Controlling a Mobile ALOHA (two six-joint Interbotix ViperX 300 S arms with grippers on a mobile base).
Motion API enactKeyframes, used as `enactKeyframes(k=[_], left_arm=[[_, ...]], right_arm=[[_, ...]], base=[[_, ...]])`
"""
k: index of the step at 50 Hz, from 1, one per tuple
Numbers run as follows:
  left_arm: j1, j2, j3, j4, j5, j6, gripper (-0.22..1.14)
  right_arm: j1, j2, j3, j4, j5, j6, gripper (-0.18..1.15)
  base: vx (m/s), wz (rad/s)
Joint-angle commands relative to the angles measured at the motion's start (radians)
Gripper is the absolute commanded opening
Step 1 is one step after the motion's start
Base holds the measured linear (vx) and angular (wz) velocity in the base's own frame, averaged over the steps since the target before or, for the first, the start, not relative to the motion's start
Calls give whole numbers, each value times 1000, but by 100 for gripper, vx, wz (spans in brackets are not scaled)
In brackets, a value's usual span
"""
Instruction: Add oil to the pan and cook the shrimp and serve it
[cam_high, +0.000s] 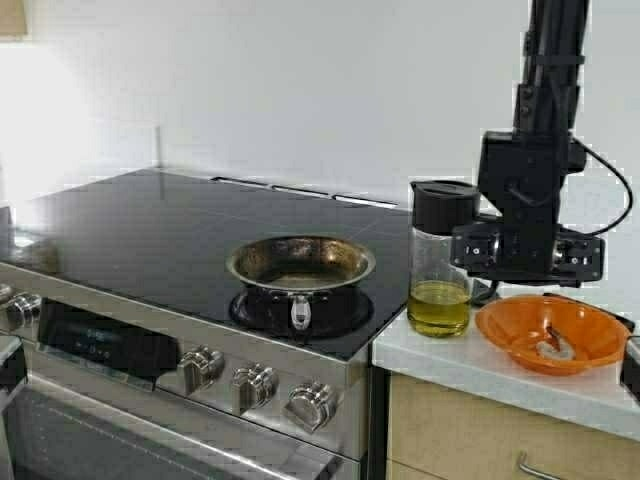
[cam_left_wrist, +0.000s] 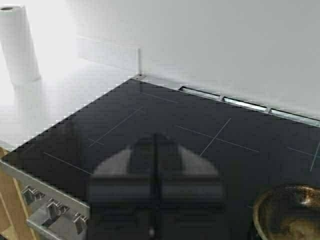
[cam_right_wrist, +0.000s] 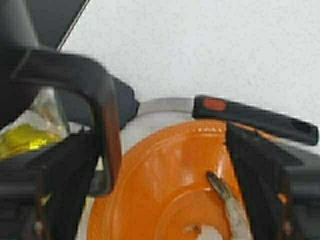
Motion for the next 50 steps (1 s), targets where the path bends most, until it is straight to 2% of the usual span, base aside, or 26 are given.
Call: enactKeyframes(k=[1, 18, 30, 50], left_arm=[[0, 5, -8, -2, -5, 0, 2], [0, 5, -8, -2, -5, 0, 2], [2, 5, -8, -2, -5, -2, 2], [0, 5, -5, -3, -3, -2, 3]], right_arm=[[-11, -11, -26, -34, -8, -5, 102], [-23, 17, -86, -40, -6, -84, 102], [-25, 49, -141, -34, -6, -98, 102], [-25, 74, -158, -8, -6, -100, 102]], base=[[0, 0], [0, 0], [0, 0], [0, -1]])
